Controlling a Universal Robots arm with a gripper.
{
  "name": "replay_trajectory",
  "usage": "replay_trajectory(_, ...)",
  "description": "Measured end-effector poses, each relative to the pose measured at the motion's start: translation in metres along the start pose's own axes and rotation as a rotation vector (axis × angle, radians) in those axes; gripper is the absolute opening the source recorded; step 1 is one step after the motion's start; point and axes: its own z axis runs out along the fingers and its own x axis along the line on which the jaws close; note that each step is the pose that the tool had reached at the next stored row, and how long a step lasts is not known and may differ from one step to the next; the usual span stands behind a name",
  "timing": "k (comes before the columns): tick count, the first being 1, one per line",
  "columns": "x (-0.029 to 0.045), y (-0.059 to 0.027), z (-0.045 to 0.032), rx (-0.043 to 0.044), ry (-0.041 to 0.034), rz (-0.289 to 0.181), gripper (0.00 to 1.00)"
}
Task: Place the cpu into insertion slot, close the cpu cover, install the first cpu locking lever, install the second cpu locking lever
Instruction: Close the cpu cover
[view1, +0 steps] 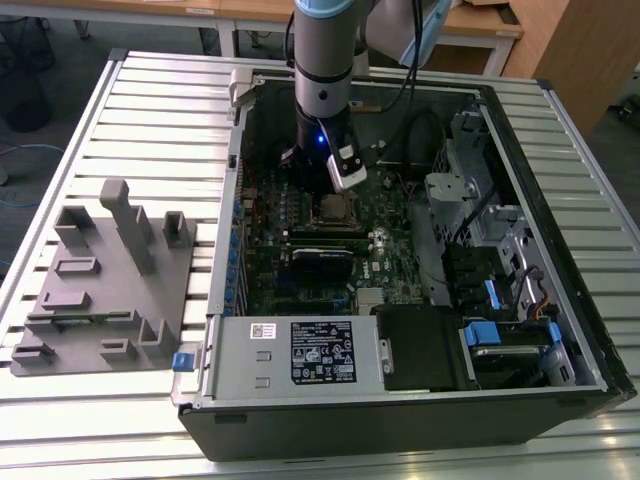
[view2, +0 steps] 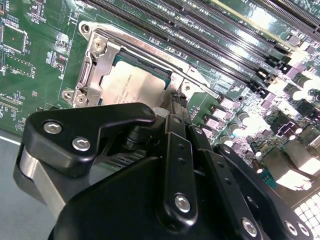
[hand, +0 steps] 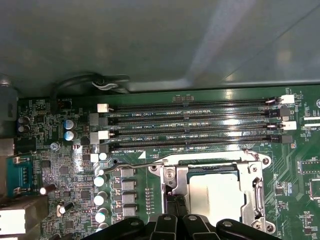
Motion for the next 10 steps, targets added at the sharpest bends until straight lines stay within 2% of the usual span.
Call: replay_trajectory(10, -0.0001, 0.0003, -0.0011, -0.0014, -0.0007, 0.000, 0.10)
